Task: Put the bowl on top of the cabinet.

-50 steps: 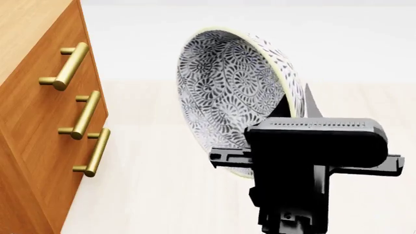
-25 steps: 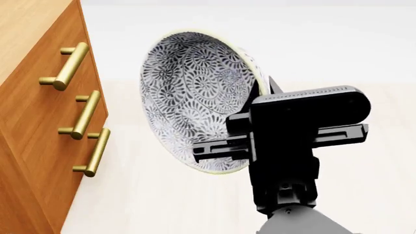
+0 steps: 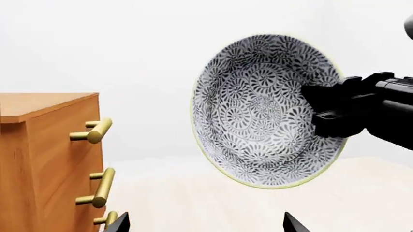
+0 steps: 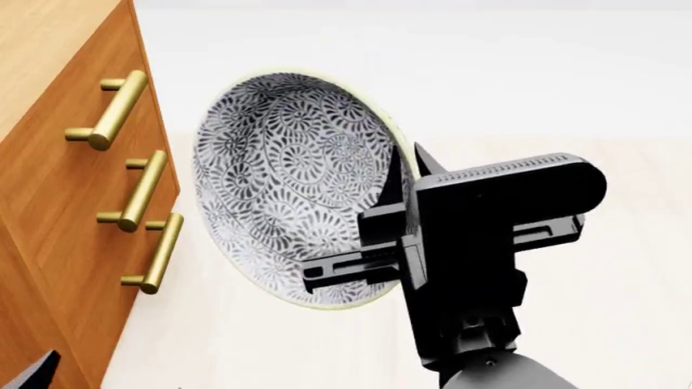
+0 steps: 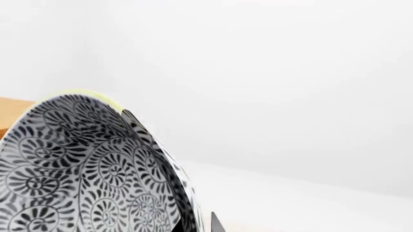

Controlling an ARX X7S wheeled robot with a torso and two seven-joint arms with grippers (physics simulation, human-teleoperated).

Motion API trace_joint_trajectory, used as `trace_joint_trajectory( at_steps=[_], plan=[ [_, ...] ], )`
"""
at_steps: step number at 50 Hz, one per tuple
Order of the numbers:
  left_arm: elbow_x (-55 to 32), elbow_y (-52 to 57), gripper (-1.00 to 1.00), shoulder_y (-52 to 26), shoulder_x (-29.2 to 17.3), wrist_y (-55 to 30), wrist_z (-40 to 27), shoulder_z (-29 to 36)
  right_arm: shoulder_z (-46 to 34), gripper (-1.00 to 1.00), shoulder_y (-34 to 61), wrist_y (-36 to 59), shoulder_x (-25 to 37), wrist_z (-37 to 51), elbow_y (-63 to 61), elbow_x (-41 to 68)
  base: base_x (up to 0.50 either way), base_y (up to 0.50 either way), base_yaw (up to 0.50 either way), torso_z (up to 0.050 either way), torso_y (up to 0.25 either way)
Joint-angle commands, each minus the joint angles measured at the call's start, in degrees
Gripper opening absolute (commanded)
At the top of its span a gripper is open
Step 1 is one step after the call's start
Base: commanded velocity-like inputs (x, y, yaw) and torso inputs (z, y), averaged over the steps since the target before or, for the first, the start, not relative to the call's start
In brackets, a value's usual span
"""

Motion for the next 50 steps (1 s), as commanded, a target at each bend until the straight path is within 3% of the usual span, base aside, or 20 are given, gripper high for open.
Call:
trace_joint_trajectory(
  at_steps=[1, 4, 9, 21, 26, 35, 50],
  plan=[
    [-9.0, 7.1, 1.00, -17.9, -10.6, -4.4, -16.3, 15.4, 1.4, -1.00, -0.3, -1.1, -0.2, -2.6, -1.8, -1.2, 0.00, 0.00, 0.00, 0.000, 0.000],
    [-14.3, 7.1, 1.00, -30.6, -15.0, -1.5, -25.7, 27.1, 1.8, -1.00, -0.8, -2.1, 0.3, -3.7, -3.0, -0.4, 0.00, 0.00, 0.00, 0.000, 0.000],
    [-19.2, 7.1, 1.00, -41.3, -17.7, 1.8, -31.5, 35.7, 1.7, -1.00, -1.3, -2.9, 0.5, -4.2, -3.1, -0.9, 0.00, 0.00, 0.00, 0.003, 0.000],
    [-26.5, 6.9, 1.00, -47.7, -17.8, 1.4, -33.4, 35.8, 0.9, -1.00, -1.9, -2.7, 1.1, -3.8, -6.6, -1.1, 0.00, 0.00, 0.00, 0.000, 0.000],
    [-28.7, 7.1, 1.00, -53.5, -18.6, 2.4, -36.3, 39.8, 1.1, -1.00, -2.2, -3.3, 1.2, -4.2, -6.3, -1.1, 0.00, 0.00, 0.00, 0.000, 0.002],
    [-37.3, 4.9, 1.00, -60.7, -16.7, -0.7, -36.7, 38.2, 1.4, -1.00, -3.3, -4.4, 2.1, -4.7, -6.7, -1.3, 0.00, 0.00, 0.00, 0.000, 0.000],
    [-40.4, 1.2, 1.00, -62.6, -16.9, -0.1, -34.7, 37.2, 1.9, -1.00, -4.3, -5.2, 3.5, -4.6, -9.5, -0.9, 0.00, 0.00, 0.00, 0.000, 0.000]
  ],
)
